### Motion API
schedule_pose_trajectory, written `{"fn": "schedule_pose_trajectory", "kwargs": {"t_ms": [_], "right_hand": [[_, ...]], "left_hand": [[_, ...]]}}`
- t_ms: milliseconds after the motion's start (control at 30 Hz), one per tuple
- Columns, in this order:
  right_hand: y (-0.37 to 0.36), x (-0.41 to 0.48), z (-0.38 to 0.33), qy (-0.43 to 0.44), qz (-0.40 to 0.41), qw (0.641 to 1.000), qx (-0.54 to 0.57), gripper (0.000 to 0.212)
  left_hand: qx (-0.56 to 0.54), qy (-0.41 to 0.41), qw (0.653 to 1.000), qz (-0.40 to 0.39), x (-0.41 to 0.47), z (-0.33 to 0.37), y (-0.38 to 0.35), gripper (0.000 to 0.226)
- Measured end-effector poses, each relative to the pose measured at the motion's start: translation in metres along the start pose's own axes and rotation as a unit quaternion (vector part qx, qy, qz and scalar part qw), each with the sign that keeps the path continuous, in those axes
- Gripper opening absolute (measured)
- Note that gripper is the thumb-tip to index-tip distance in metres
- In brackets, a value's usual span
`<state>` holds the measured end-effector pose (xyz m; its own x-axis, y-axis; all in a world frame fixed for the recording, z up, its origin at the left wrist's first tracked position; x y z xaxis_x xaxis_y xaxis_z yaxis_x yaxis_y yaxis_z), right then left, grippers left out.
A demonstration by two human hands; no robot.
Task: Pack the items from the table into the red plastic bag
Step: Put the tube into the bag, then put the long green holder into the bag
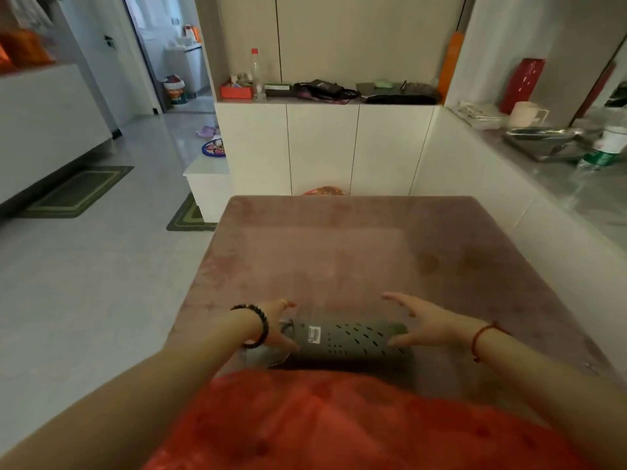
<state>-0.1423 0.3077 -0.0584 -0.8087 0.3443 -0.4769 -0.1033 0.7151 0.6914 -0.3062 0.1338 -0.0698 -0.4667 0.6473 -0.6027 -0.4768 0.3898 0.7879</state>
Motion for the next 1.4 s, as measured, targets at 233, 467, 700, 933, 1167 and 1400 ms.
{"fn": "schedule_pose_trajectory", "kwargs": {"t_ms": [233, 467, 700, 933, 1167, 1400], "right_hand": [[-0.042, 0.032, 0.028, 0.062, 0.029, 0.991, -0.113, 0.089], [0.027, -0.01, -0.019, 0.18, 0.164, 0.969, -0.041, 0.082], [0.099, -0.174, -0.112, 0.251, 0.26, 0.927, 0.098, 0.089], [0.062, -0.298, -0.134, 0.32, 0.153, 0.907, 0.225, 0.085], [0.003, -0.332, -0.112, 0.229, 0.258, 0.934, -0.089, 0.086], [-0.094, -0.342, -0.082, 0.146, 0.15, 0.927, -0.31, 0.104]], "left_hand": [[-0.016, -0.024, 0.999, 0.035, 0.032, -0.016, -0.041, 0.098], [0.006, -0.06, 0.984, 0.17, -0.013, -0.008, 0.035, 0.088], [-0.136, -0.171, 0.931, 0.292, -0.191, 0.01, 0.119, 0.078], [-0.159, -0.191, 0.911, 0.328, -0.33, -0.013, 0.082, 0.074], [-0.097, -0.236, 0.9, 0.353, -0.379, -0.003, 0.007, 0.076], [0.061, -0.075, 0.942, 0.321, -0.354, -0.025, -0.051, 0.096]]}}
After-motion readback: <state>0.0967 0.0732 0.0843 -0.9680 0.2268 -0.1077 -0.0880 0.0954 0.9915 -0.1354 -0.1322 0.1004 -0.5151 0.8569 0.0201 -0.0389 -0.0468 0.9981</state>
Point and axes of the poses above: each hand's wrist, its own x-axis towards the middle knuckle, its own y-axis out of the back of the hand, z = x × y, the point moved 7 cm from there along x, towards the middle knuckle, and after that the axes turned 7 degrees about x, right-handed, at the moved point
